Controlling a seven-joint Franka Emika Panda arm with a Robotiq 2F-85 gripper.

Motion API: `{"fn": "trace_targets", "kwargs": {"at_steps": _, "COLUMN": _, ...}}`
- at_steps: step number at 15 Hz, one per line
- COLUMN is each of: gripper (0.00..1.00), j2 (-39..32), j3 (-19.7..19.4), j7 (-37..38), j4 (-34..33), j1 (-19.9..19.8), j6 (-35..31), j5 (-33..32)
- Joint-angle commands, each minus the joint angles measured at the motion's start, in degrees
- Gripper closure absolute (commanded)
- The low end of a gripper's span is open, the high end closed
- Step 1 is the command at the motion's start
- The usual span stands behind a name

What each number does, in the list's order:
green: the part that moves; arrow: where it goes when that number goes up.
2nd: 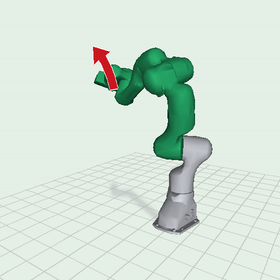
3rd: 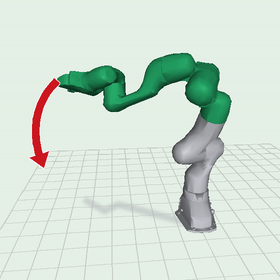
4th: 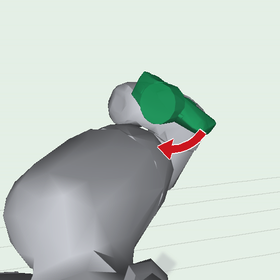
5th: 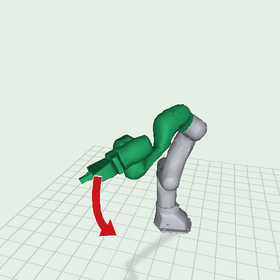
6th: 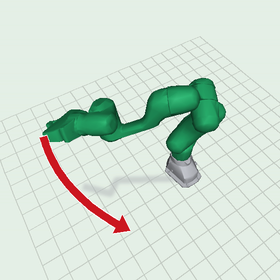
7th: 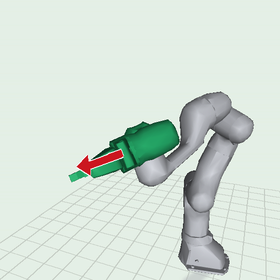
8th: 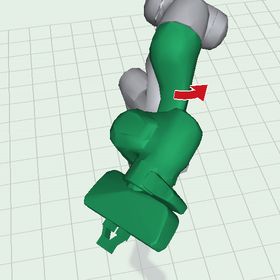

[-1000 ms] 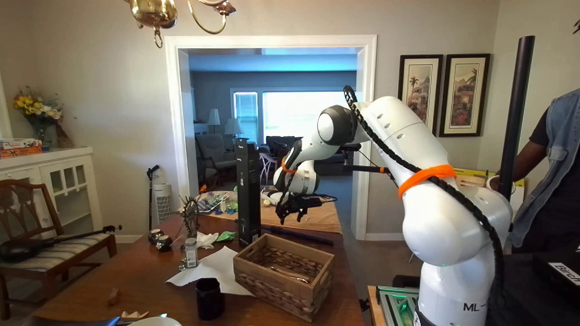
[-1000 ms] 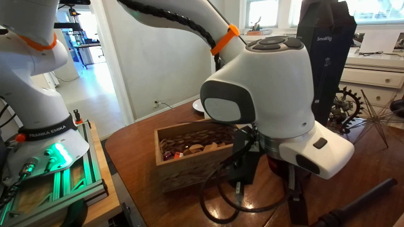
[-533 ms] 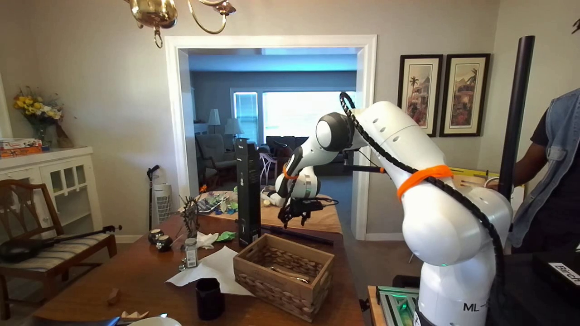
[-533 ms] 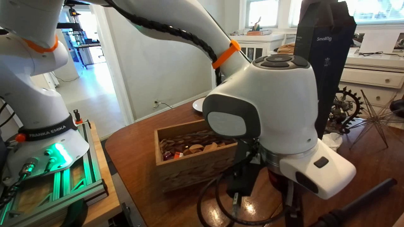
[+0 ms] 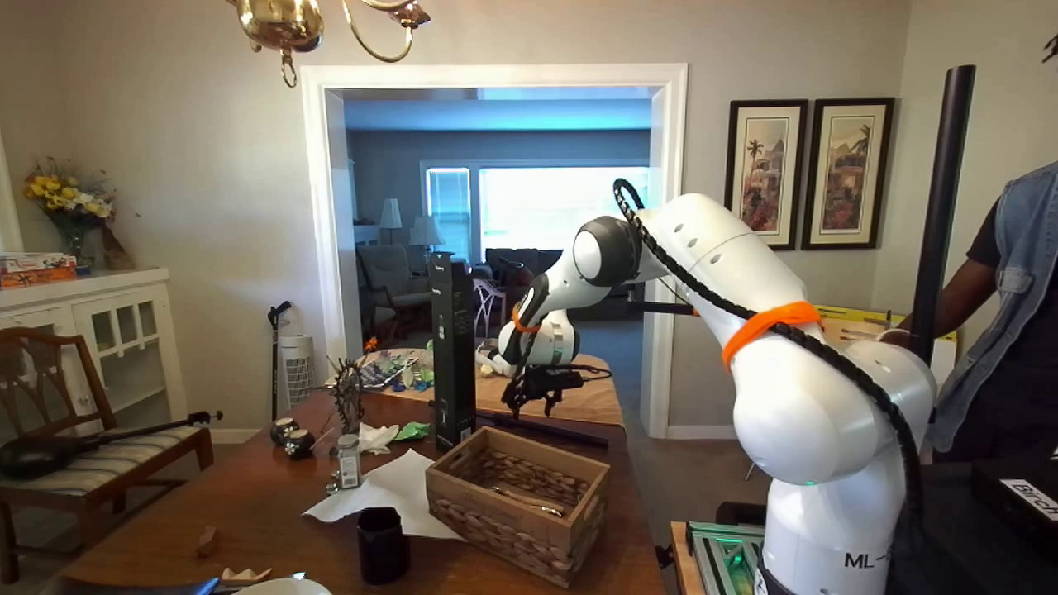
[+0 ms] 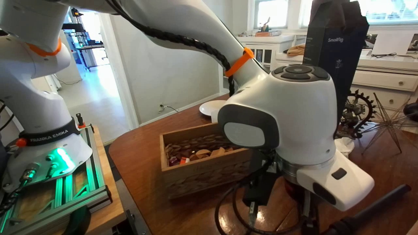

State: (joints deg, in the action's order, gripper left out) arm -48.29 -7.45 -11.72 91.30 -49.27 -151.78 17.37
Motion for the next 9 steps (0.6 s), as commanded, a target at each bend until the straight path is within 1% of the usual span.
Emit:
{"fn": "trace_targets", "kwargs": {"at_steps": 1, "gripper": 0.00, "j2": -3.1, "j3": 3.2, "j7": -6.2, "j4": -4.3, "j1": -3.2, "j6": 1.2, "j5": -2.5}}
{"fn": "trace_targets", "kwargs": {"at_steps": 4, "gripper": 0.00, "j2": -3.9, "j3": 3.3, "j7": -10.2, "j4": -4.5, "j1": -3.4, "j6": 1.5, "j5": -5.8}}
{"fn": "trace_targets", "kwargs": {"at_steps": 9, "gripper": 0.00, "j2": -3.9, "j3": 3.4, "j7": -12.3, "j4": -3.2, "j1": -3.4, "j6": 0.3, "j5": -9.1}}
